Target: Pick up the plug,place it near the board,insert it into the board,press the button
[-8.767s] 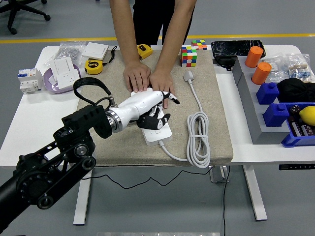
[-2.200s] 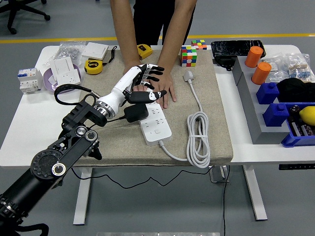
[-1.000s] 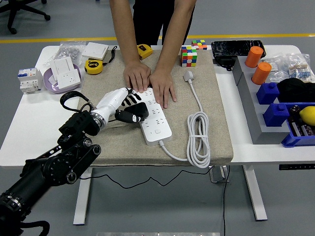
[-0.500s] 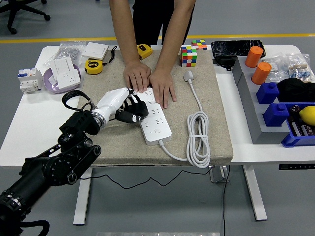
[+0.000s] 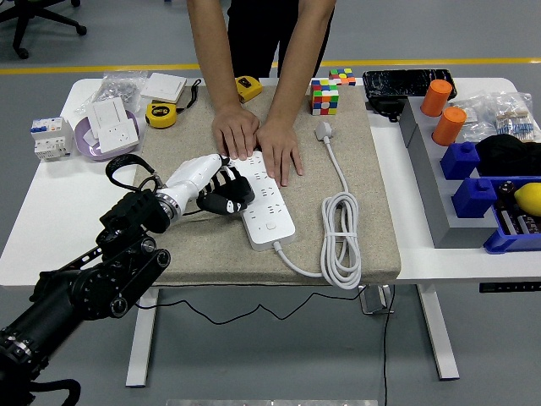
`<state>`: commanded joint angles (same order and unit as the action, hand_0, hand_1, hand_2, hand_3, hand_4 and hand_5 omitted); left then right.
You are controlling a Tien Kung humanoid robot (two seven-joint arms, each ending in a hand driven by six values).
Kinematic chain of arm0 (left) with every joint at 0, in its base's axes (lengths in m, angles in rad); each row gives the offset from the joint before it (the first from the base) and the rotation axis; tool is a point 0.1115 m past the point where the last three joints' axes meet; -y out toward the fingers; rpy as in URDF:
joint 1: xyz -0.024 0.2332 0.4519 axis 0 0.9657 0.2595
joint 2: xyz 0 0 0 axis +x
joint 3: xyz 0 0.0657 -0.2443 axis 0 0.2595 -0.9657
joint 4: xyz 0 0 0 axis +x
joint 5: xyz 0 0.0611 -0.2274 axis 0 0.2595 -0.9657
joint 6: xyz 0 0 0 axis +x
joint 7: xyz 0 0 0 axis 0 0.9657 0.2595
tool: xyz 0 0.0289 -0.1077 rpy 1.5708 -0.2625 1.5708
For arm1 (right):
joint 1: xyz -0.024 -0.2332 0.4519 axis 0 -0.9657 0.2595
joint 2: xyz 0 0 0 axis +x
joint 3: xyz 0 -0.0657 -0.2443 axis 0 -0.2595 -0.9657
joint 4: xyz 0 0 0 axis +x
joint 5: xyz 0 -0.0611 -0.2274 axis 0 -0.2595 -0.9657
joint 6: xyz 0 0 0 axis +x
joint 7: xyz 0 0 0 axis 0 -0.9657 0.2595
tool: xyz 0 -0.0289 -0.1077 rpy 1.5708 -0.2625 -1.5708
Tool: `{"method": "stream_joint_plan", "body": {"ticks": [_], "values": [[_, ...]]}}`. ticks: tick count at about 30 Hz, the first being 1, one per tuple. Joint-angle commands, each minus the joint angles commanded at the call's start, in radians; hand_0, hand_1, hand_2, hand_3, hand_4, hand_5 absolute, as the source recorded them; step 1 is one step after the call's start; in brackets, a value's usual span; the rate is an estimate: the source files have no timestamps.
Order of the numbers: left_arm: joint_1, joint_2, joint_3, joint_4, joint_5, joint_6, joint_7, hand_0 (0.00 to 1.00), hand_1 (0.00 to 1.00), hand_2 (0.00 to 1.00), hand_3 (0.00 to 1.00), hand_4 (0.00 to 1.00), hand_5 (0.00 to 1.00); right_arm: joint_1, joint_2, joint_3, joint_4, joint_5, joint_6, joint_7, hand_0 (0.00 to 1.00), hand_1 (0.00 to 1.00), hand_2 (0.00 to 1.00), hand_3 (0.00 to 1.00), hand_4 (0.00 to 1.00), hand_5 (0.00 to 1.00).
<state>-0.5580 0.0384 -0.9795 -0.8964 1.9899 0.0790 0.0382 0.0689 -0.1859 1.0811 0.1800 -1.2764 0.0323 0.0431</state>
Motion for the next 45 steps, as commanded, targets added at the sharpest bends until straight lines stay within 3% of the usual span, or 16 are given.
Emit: {"method": "stream_joint_plan", "body": {"ticks": [14,21,26,32,45], "values": [[0.011,0.016,-0.059,-0.047,-0.017,-0.008,-0.008,0.319,0.37,0.464,0.518,0.755,0.056,-0.002,0.001,0.004,0.0,0.0,0.0,0.0,0.942,0.888,0.833,0.839,0.998,0.948],[0.033,0.014,-0.161,-0.088,-0.009,0.01,-0.016,0.319,0.374,0.461,0.516,0.754,0.057,-0.004,0.002,0.001,0.0,0.004,0.0,0.001,0.942,0.888,0.833,0.839,0.998,0.948],[0.039,0.039,-0.211,-0.078,0.037,0.014,-0.013,0.32,0.376,0.457,0.514,0.758,0.057,-0.009,0.002,0.007,0.0,-0.002,0.001,-0.001,0.942,0.888,0.833,0.838,0.998,0.947],[0.064,0.068,-0.176,-0.057,0.044,0.006,-0.013,0.326,0.382,0.458,0.514,0.757,0.06,-0.008,0.002,0.007,0.0,0.0,0.0,0.0,0.942,0.887,0.833,0.839,0.998,0.947],[0.079,0.072,-0.133,-0.045,0.036,-0.01,-0.017,0.345,0.416,0.465,0.521,0.753,0.065,-0.006,0.001,0.002,0.0,0.003,0.0,0.0,0.942,0.888,0.833,0.839,0.998,0.947]]}}
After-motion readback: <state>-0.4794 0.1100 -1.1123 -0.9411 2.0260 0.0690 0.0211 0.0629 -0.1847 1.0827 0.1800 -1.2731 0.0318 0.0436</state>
